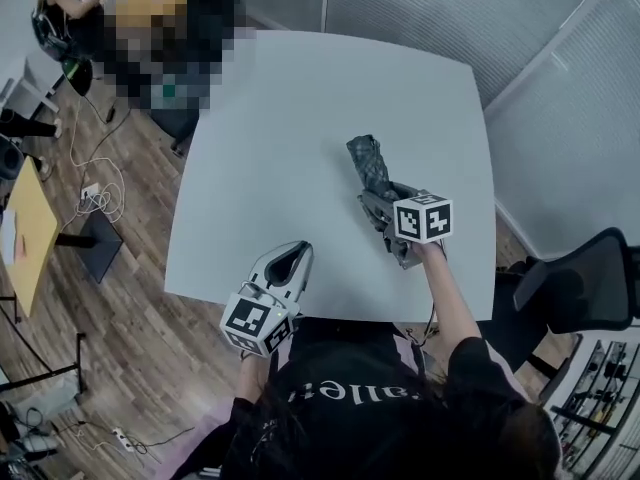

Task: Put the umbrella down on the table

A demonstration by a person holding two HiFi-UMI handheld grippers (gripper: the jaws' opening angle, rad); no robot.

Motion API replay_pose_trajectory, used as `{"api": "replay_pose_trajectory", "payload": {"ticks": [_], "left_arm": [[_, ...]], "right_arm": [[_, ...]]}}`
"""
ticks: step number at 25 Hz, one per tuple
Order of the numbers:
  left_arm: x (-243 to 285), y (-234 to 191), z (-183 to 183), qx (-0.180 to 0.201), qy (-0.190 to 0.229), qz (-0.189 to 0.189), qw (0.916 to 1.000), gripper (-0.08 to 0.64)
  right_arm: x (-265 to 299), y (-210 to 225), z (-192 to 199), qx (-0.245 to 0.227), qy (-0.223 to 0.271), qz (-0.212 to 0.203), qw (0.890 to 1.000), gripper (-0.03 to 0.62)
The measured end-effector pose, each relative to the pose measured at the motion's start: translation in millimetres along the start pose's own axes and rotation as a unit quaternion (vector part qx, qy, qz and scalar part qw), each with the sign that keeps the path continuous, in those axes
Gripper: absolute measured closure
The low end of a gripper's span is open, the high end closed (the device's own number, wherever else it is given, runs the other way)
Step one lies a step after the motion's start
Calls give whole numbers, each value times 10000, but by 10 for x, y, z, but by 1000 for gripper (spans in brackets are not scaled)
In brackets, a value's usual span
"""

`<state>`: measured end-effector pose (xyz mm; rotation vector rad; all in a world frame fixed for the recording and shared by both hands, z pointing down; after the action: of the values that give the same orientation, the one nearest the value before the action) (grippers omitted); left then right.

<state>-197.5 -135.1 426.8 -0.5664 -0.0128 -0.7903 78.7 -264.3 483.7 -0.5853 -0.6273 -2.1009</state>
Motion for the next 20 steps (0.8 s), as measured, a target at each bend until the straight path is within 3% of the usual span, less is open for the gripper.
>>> {"api": "replay_pose_trajectory", "payload": {"ticks": [6,11,15,20], "left_arm": [[14,-17,-39,-142,102,-179,9997,526],[20,-17,-18,-274,213,-444,9984,526],[55,-87,-18,-313,267,-658,9970,526],[25,-163,-14,-363,300,-937,9945,526]], "right_arm": [[484,288,-346,-724,-516,-82,9960,376],[952,466,-415,-1164,-1061,-60,9875,376],[1376,588,-331,-1020,-1387,-61,9850,376],[1691,686,-111,-428,-1585,110,9864,376]]}}
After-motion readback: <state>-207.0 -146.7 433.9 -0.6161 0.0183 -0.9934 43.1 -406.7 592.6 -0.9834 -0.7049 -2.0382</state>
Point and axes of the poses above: the fingertips, and each gripper's own axes: x forward along the fingers, y to its right, z out of its underside, the point moved 10 cm from there along -x, backward along the fingers, and after that the axes turned 10 degrees about -x, right-handed, at the moved point
